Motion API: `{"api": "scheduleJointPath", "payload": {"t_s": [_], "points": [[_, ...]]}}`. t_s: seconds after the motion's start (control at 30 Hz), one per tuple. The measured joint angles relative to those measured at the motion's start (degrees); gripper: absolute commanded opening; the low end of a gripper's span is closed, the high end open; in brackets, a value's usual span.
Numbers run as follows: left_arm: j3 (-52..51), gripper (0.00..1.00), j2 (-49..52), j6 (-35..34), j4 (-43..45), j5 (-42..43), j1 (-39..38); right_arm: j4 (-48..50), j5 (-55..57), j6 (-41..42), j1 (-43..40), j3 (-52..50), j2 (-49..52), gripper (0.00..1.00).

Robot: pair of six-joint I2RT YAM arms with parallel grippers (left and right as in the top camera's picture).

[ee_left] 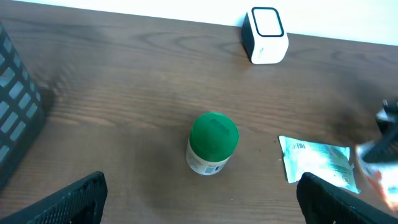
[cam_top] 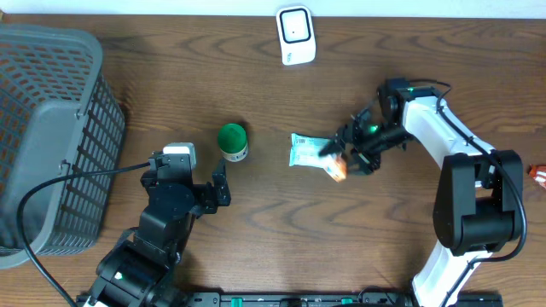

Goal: Scan the item barcode
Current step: 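Carry the Kleenex pack up to the scanner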

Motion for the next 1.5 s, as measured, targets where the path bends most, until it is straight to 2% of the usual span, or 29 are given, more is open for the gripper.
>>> {"api": "scheduleJointPath", "payload": {"t_s": [0.2,0.33,0.57,0.73,0.97,1.07,1.23,1.4,1.5], "points": [[0.0,0.98,0.0,0.0,0.02,0.02,0.0,13.55,-10.27,-0.35,2.03,0.22,0.0,0.57],[0.0,0.98,0.0,0.0,0.02,0.02,-0.02,18.49,-13.03,-0.33,2.89,2.12,0.02,0.55],[0.0,0.98,0.0,0.0,0.0,0.02,0.0,26.58,-14.12,-0.13,4.68,9.16,0.02,0.52],[0.0,0.98,0.0,0.0,0.0,0.0,0.0,27.78,-10.16,0.17,6.95,15.17,0.02,0.52],[0.0,0.98,0.0,0.0,0.02,0.0,0.0,26.75,0.5,0.33,10.88,19.87,0.02,0.44],[0.0,0.98,0.0,0.0,0.02,0.02,-0.02,23.65,6.86,0.37,13.2,20.39,0.02,0.45],[0.0,0.98,0.0,0.0,0.0,0.02,0.0,18.84,24.48,0.46,19.08,20.41,0.04,0.46],[0.0,0.98,0.0,0.0,0.0,0.02,0.0,18.73,40.11,0.48,23.28,20.41,0.04,0.44],[0.0,0.98,0.0,0.0,0.0,0.0,0.0,19.8,49.13,0.5,25.27,20.41,0.04,0.46]]}}
